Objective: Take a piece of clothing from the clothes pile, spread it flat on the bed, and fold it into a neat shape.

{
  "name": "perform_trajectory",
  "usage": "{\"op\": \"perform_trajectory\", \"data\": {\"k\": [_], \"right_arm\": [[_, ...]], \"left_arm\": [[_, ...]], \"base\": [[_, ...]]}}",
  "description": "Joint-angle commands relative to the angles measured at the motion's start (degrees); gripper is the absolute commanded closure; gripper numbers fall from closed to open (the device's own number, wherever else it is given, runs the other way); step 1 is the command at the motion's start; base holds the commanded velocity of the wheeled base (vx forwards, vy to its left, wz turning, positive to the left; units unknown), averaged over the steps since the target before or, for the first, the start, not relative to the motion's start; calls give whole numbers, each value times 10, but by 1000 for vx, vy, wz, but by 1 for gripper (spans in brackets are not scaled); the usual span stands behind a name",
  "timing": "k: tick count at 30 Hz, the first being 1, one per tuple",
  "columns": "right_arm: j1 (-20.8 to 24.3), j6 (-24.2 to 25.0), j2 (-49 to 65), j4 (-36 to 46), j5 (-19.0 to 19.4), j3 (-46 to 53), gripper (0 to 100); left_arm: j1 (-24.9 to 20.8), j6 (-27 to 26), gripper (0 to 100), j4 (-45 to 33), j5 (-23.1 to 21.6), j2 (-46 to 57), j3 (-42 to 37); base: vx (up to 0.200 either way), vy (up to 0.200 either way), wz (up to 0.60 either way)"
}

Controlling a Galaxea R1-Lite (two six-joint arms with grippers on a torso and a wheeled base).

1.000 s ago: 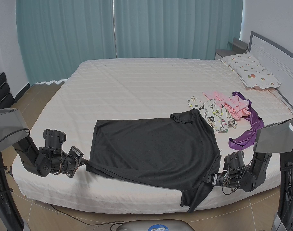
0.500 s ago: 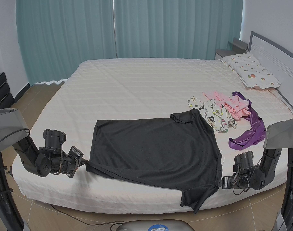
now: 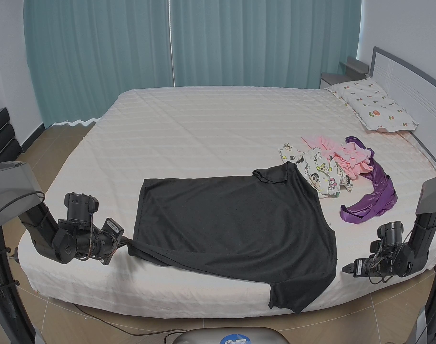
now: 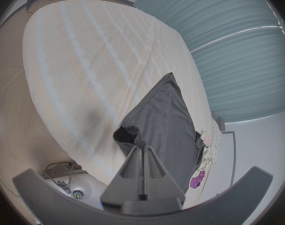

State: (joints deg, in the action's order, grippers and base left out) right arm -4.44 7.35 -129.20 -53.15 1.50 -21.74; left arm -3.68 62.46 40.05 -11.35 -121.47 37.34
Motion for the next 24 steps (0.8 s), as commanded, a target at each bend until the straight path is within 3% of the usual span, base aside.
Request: {"op": "perform_trajectory", "data": {"k": [1, 3, 10, 20, 21, 24], "right_arm": [[12, 54, 36, -2, 46, -5, 0], [23, 91, 33, -2, 64, -23, 0], [64, 155, -26, -1, 65, -95, 0], [87, 168, -81, -2, 58, -147, 0], [87, 170, -82, -2, 58, -148, 100], [87, 173, -83, -2, 57, -154, 100]], "left_arm": [[0, -1, 100, 0, -1, 0, -1], [0, -1, 100, 0, -1, 0, -1], [0, -2, 100, 0, -1, 0, -2], [0, -2, 100, 1, -1, 0, -1], [0, -2, 100, 1, -1, 0, -1], [0, -2, 100, 0, -1, 0, -1]], "base": [[0, 0, 0], [0, 0, 0], [0, 0, 0], [0, 0, 0], [0, 0, 0], [0, 0, 0]]}}
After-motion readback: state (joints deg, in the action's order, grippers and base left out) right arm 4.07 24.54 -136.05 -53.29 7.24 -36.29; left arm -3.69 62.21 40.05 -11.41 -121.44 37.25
